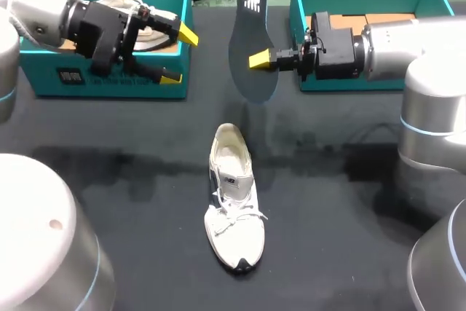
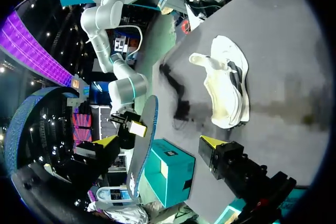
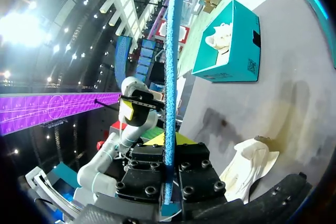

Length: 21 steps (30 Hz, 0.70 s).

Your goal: Take the shoe out of the shoebox, open the shoe tongue, remove and reinsert the insole, then place the shoe into the shoebox

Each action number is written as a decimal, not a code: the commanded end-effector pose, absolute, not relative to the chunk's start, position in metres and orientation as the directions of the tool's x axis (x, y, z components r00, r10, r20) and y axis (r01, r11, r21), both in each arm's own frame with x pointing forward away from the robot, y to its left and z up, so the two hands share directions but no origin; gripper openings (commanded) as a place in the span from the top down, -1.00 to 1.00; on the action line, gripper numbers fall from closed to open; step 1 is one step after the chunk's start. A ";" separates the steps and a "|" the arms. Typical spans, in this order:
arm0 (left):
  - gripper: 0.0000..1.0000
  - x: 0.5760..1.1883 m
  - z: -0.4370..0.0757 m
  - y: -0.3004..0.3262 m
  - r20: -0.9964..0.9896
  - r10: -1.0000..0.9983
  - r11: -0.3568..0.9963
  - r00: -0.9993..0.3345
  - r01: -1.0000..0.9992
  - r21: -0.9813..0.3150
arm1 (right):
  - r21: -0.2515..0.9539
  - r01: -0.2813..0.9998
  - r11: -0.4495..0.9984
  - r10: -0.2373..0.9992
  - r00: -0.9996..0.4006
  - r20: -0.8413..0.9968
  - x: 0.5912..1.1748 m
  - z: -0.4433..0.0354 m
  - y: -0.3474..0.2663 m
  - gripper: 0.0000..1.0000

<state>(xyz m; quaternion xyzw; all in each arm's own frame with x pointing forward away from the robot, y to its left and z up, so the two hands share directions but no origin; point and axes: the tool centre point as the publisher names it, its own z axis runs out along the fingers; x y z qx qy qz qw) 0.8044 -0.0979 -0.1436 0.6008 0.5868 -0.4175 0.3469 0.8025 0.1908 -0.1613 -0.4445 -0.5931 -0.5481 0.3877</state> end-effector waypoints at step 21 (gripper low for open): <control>-1.00 0.794 -0.164 -0.085 -0.481 0.617 0.383 -0.623 0.772 -0.508 | 0.441 0.896 -0.053 0.113 -0.434 0.894 0.813 -0.210 0.188 1.00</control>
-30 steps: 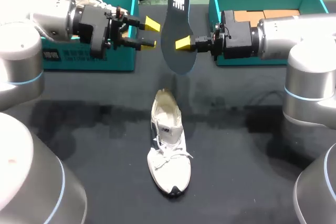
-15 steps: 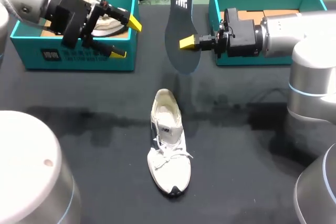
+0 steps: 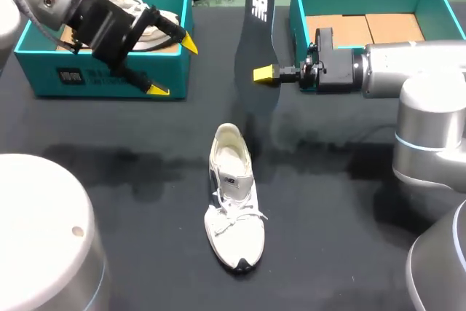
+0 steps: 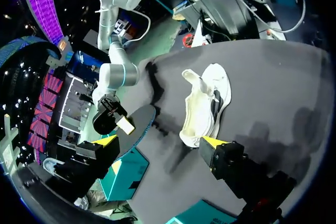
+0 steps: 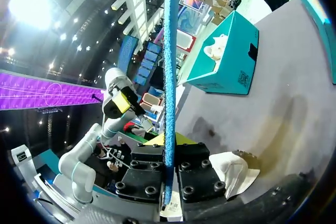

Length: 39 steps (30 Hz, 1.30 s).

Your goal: Take the shoe out of the shoebox, open the shoe tongue, remove and reinsert the insole, then place the shoe into the shoebox

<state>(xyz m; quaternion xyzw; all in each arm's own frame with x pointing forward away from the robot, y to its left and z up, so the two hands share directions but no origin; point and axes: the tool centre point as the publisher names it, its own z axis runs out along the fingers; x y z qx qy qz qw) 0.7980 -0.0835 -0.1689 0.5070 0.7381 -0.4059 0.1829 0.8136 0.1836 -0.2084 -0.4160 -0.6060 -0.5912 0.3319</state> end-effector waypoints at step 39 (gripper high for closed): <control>-1.00 0.727 -0.246 -0.110 -0.024 0.030 0.768 -0.999 0.038 -0.639 | 0.602 0.798 -0.017 0.215 -0.585 0.782 0.785 -0.230 0.201 1.00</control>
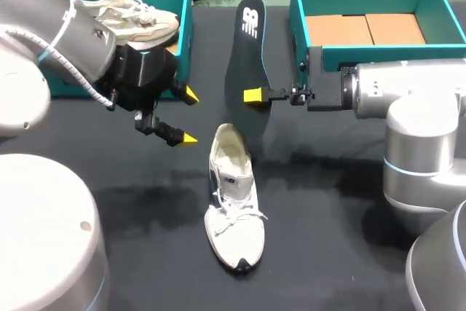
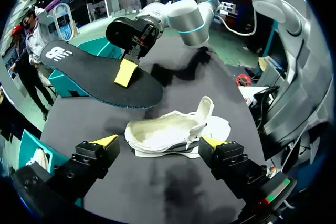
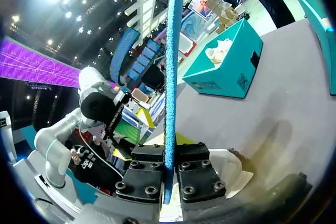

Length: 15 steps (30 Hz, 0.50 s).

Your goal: Take the shoe out of the shoebox, open the shoe tongue, remove and reinsert the insole, then place the shoe into the shoebox

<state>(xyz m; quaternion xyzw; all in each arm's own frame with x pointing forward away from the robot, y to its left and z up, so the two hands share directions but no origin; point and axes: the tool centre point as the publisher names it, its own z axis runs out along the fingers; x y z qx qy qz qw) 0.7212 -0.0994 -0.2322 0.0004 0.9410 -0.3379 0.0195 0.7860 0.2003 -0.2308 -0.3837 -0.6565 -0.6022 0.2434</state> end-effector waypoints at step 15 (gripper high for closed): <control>-1.00 0.737 -0.294 -0.104 0.049 0.182 0.774 -0.982 0.113 -0.623 | 0.614 0.783 -0.105 0.180 -0.592 0.786 0.782 -0.268 0.225 1.00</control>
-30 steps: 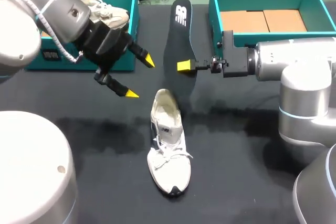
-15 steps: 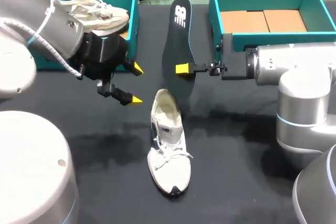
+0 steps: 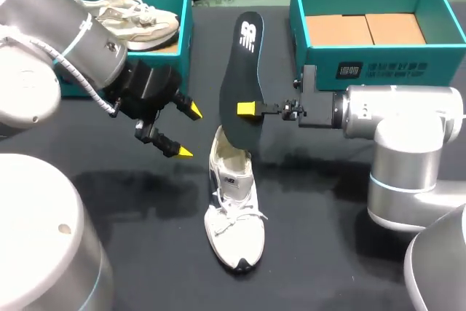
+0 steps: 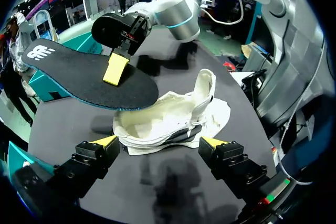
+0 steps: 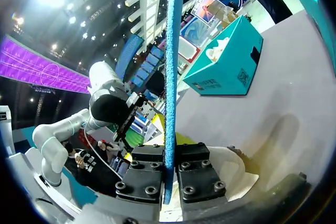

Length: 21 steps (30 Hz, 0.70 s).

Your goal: Take the shoe out of the shoebox, open the shoe tongue, remove and reinsert the insole, then place the shoe into the shoebox

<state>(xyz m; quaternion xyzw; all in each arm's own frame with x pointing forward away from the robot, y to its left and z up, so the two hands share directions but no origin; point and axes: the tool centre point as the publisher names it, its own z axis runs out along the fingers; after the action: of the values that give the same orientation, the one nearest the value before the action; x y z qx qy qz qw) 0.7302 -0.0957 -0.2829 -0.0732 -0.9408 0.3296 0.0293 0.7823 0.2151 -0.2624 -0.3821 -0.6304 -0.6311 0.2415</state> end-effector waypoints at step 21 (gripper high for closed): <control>-1.00 0.743 -0.336 -0.094 0.069 0.159 0.820 -0.985 0.093 -0.565 | 0.636 0.762 -0.125 0.147 -0.620 0.771 0.785 -0.278 0.244 1.00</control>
<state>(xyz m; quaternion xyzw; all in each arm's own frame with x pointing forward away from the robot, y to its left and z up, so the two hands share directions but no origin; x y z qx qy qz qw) 0.7399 -0.0892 -0.3292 -0.0671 -0.9520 0.2933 0.0561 0.7824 0.2321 -0.2735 -0.3666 -0.6189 -0.6531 0.2368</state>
